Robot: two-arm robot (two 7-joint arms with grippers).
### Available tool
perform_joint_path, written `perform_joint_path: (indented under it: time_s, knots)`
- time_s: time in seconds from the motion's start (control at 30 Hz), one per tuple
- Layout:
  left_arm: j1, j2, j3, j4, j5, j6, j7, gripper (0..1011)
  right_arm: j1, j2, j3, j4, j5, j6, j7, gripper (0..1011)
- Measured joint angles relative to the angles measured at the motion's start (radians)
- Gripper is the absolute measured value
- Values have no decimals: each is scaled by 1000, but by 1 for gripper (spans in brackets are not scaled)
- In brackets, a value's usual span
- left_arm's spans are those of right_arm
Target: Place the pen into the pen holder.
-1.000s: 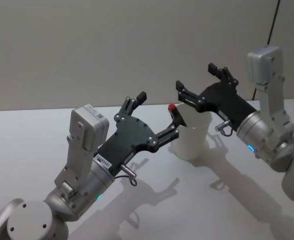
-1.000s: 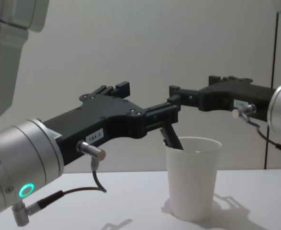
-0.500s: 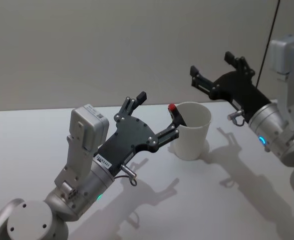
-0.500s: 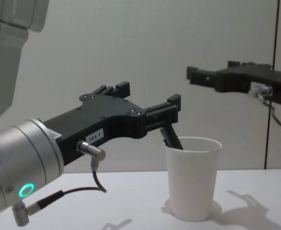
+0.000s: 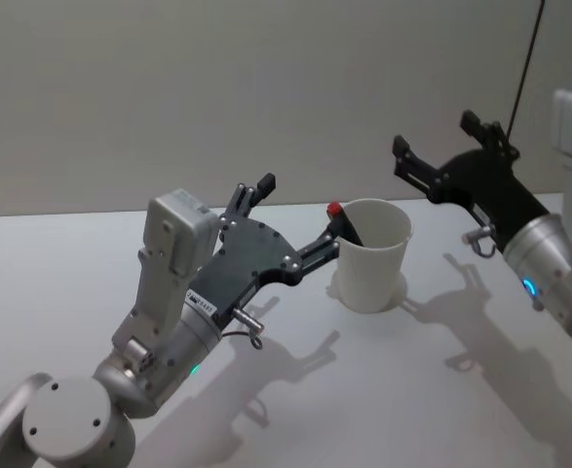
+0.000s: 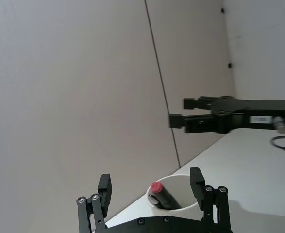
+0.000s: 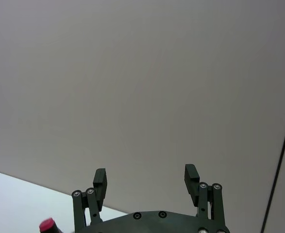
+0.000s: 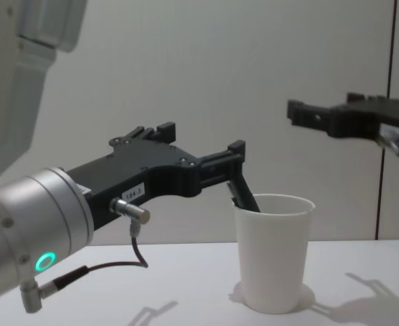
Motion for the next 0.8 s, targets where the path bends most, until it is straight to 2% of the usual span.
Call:
perform_joint_path:
  time_s: [0.5, 0.6, 0.8]
  knots:
    - [-109, 23, 56, 71, 37, 122, 187, 1001, -152, 40, 60, -58, 10, -23, -21, 1001]
    - [-118, 25, 61, 77, 41, 132, 202, 1001, -191, 51, 75, -73, 13, -28, -26, 1001]
    - [-126, 27, 66, 83, 44, 142, 217, 1001, -222, 60, 88, -85, 15, -33, -30, 1001]
